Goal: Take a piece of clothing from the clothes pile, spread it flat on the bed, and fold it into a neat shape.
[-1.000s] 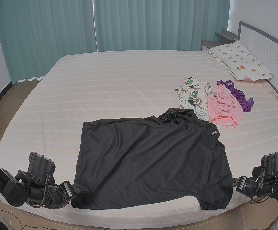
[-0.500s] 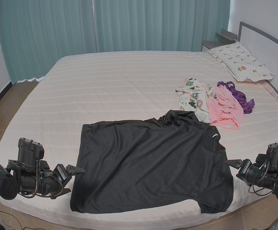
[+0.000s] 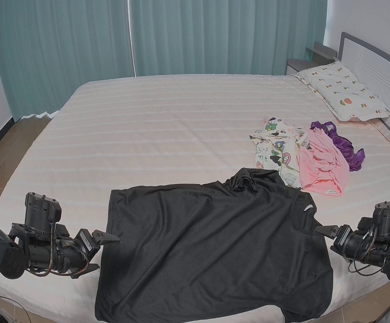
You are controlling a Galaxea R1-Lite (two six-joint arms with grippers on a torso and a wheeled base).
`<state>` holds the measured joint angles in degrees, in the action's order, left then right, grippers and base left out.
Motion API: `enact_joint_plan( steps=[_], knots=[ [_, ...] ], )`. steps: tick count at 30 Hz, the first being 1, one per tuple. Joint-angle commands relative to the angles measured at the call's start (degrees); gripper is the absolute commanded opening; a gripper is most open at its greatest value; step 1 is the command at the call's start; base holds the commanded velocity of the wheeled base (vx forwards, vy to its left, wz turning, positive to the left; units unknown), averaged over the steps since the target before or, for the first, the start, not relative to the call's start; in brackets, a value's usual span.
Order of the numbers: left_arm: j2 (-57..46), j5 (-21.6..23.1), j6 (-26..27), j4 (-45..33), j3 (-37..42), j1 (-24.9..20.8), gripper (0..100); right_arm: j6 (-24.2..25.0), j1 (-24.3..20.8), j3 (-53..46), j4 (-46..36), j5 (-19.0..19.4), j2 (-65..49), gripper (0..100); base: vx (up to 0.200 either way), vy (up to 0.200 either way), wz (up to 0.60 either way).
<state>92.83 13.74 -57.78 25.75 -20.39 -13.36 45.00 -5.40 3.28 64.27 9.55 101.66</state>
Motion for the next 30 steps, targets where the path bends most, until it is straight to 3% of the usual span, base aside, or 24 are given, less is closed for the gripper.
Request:
enact_joint_plan(
  steps=[1,9,22,27,30],
  knots=[
    [1.7,-0.1,0.0,0.0,-0.4,0.0,100,0.0,0.0,0.0,0.1,0.0,0.6,100,0.0,0.0,0.0],
    [1.9,0.0,0.0,0.0,-0.1,-0.1,100,0.2,-0.8,-0.1,0.1,0.1,1.1,100,0.0,0.15,0.0],
    [2.4,-0.3,-0.2,0.2,-0.6,0.0,100,0.2,-0.8,0.0,0.1,0.1,1.4,100,0.0,0.0,0.0],
    [2.3,-0.7,-5.0,0.2,-3.7,0.1,100,0.3,-1.5,-0.2,0.1,-0.1,1.4,100,0.0,0.0,0.0],
    [3.0,-0.7,-4.9,0.1,-5.0,0.0,100,0.3,-1.6,-0.2,0.1,-0.1,1.4,100,0.2,0.0,0.0]
  ],
)
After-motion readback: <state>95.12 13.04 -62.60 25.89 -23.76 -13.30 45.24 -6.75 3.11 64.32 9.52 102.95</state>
